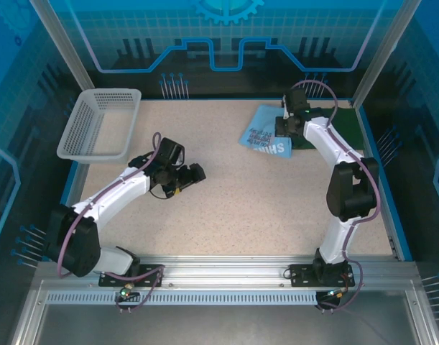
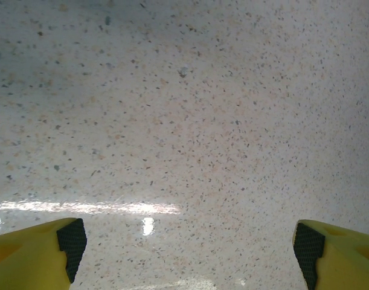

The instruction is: Fold and stack the t-shirts

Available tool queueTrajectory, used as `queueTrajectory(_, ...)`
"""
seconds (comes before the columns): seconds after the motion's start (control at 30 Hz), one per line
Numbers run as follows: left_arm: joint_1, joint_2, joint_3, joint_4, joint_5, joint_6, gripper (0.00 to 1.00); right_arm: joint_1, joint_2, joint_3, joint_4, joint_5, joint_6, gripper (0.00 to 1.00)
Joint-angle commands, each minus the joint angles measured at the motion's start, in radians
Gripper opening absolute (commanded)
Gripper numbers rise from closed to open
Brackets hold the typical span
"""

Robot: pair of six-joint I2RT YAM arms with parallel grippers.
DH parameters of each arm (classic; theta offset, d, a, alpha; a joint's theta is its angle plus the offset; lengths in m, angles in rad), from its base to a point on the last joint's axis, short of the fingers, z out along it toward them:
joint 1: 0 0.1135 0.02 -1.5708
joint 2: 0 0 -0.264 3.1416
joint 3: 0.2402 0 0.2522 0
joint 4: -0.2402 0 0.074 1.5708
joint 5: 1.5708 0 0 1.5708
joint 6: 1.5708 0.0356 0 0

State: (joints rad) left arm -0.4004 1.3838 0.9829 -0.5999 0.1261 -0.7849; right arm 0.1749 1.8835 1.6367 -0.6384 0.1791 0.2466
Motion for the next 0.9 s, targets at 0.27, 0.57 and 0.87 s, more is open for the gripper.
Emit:
queueTrajectory(0.27,0.05,-0.049,-0.053,-0.036,-0.023,-0.037,0.91,-0.067,0.051,0.249,-0.113,-0.123,-0.312,0.0)
queueTrajectory(0.57,0.07,-0.045,-0.033,-0.082,-0.035,-0.022,0.91,-0.198,0.14,0.453,-0.284,-0.266,-0.462,0.0)
queueTrajectory(0.87,0.092,-0.036,0.017,-0.196,-0.067,0.0,0.91,-0.33,0.279,0.624,-0.411,-0.415,-0.555,0.0)
